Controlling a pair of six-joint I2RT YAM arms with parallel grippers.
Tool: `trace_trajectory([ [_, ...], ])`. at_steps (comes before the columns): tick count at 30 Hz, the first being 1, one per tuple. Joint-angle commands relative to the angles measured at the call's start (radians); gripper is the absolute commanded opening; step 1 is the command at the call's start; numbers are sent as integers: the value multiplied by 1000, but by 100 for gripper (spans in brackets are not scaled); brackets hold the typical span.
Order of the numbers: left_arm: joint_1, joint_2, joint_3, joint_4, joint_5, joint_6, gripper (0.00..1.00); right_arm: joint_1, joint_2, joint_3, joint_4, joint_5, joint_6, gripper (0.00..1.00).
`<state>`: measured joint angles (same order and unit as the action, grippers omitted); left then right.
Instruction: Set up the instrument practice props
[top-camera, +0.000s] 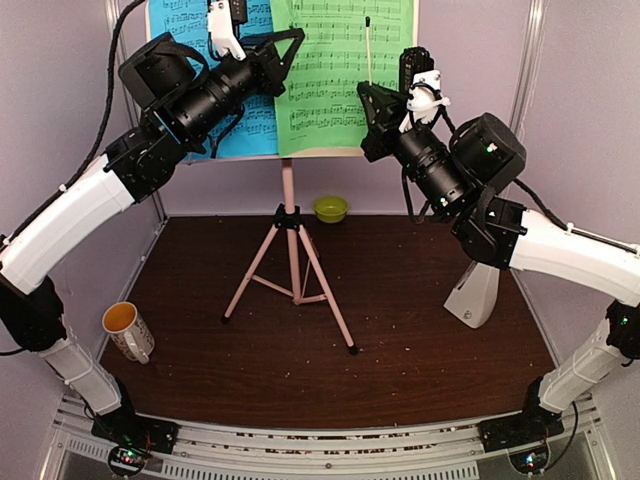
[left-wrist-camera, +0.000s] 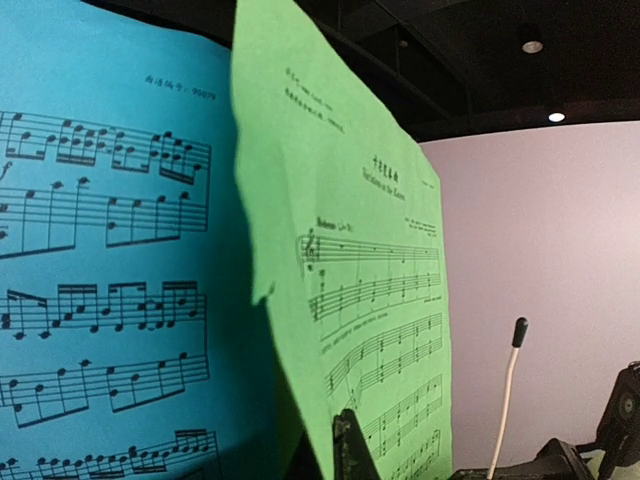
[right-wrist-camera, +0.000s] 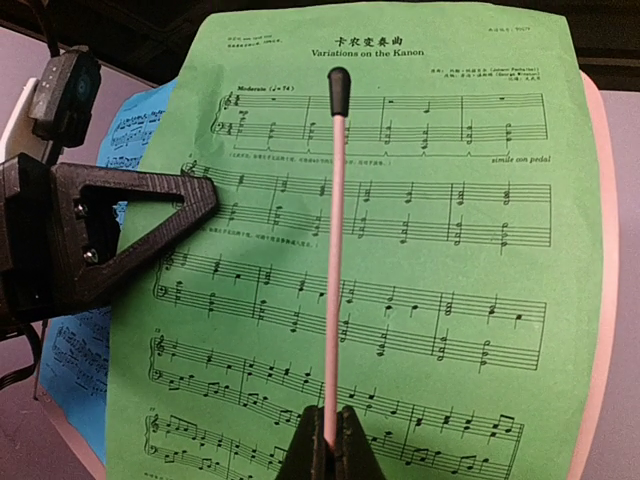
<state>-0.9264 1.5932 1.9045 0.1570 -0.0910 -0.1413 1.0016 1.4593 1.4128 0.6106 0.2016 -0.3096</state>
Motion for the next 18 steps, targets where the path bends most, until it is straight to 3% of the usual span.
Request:
trace_trajectory([
  [1,12,9,39,-24,27,-10,0,-4,-31,-12,77,-21,10,0],
  [8,14,17,48,-31,49,-17,0,-5,-35,-16,82,-10,13,1],
  [11,14,12,50,-33,49,-16,0,-6,-32,-10,85,8,25,15],
  [18,13,6,47,-38,45,-6,0,-4,-33,-6,77,3,30,27],
])
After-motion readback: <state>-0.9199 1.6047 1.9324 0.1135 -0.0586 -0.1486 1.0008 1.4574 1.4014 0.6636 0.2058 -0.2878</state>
